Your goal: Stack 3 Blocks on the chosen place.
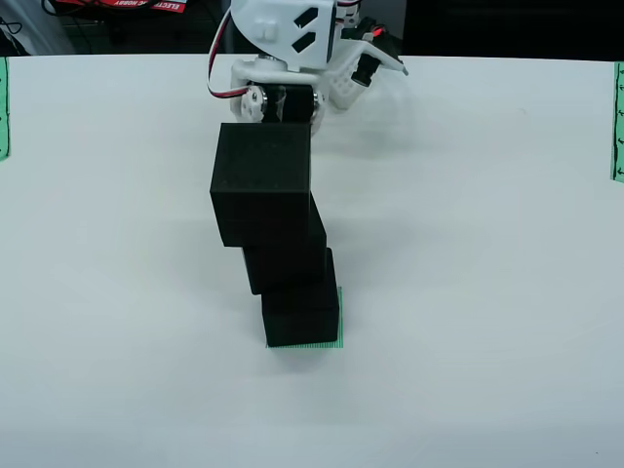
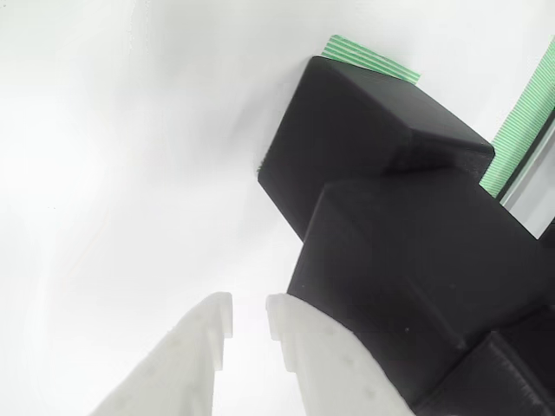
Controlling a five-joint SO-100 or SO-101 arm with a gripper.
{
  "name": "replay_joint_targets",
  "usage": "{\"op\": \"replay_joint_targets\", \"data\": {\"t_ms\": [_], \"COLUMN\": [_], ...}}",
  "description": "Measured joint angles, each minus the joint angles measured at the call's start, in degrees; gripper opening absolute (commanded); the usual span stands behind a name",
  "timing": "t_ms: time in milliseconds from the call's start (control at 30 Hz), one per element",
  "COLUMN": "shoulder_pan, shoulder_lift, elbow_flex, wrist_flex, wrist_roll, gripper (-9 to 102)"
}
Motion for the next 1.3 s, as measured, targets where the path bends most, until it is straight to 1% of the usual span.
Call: {"op": "replay_joint_targets", "data": {"t_ms": [233,767,1300], "shoulder_pan": [-1.7,-2.1,-3.6], "shoulder_lift": [-1.4,-3.4,-5.2], "elbow_flex": [-1.6,-2.3,-3.3], "wrist_flex": [-0.9,-3.6,-4.7], "wrist_roll": [1.4,1.8,3.2], "gripper": [0,0,0]}}
